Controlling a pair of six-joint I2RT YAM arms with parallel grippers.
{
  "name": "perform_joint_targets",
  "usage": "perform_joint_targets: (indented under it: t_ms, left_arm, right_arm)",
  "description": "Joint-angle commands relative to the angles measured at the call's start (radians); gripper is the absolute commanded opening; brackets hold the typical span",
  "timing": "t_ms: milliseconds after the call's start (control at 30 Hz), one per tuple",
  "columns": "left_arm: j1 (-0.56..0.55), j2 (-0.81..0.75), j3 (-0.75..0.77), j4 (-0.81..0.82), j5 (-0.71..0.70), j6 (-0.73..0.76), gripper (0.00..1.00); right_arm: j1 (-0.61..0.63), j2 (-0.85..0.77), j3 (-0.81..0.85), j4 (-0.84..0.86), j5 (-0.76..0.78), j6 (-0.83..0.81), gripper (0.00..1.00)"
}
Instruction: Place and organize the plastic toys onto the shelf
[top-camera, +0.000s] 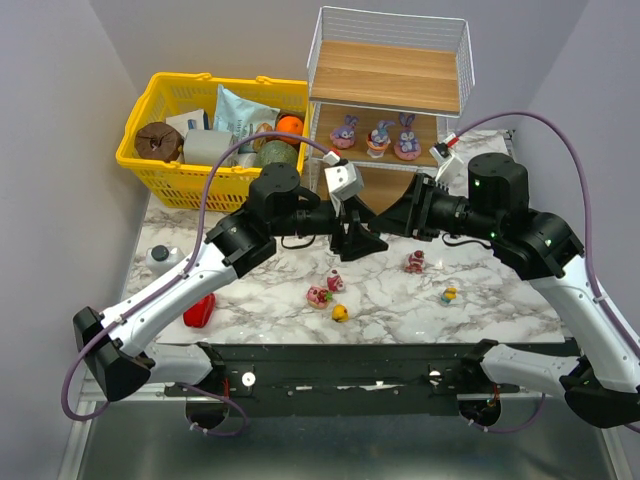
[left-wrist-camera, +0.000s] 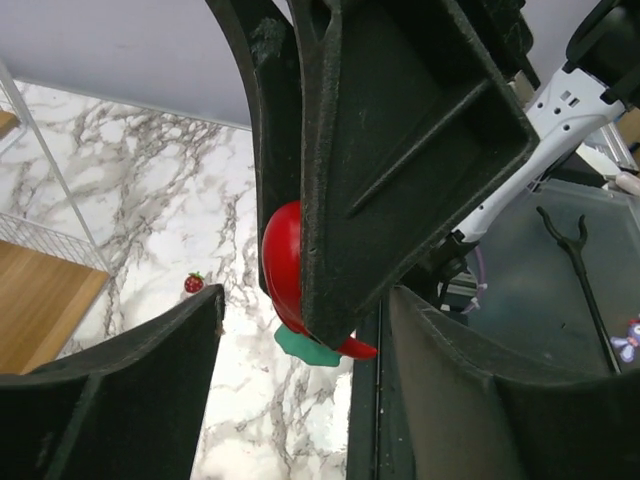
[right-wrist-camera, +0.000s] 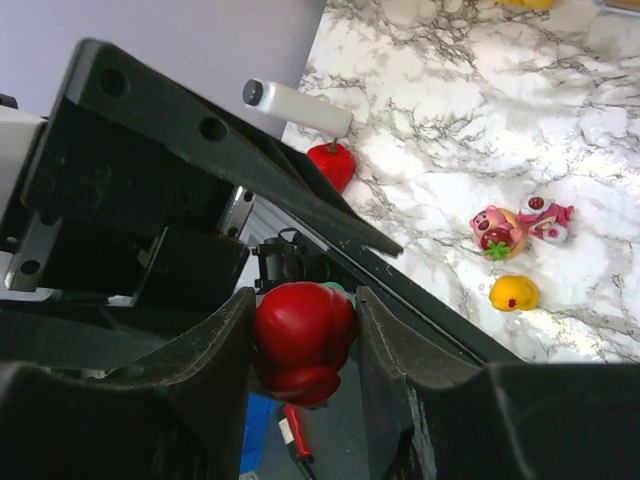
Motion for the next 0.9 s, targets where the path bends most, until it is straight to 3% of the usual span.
perform_joint_targets:
  t_ms: [0, 333, 567, 867]
  left_arm:
    - [-0.025, 0.013, 0.033, -0.052, -0.118, 0.046, 0.65]
    - [-0.034, 0.007, 0.013, -0.019, -0.234, 0.023, 0.23]
    - [-0.037, 0.004, -0.002, 0.024, -0.283, -0.059, 0.01]
    - [-0.049, 0.001, -0.033, 0.102, -0.432, -0.251, 0.0]
  right_arm:
    - [-0.002, -0.007, -0.001, 0.029, 0.014, 0.016, 0.3]
    - [-0.002, -0.006, -0.013, 0.023, 0.045, 0.013, 0.3]
    - [-0.002, -0.018, -0.048, 0.049, 0.133, 0.002, 0.43]
    - [-0.001, -0.04, -0.091, 0.18, 0.321, -0.03, 0.67]
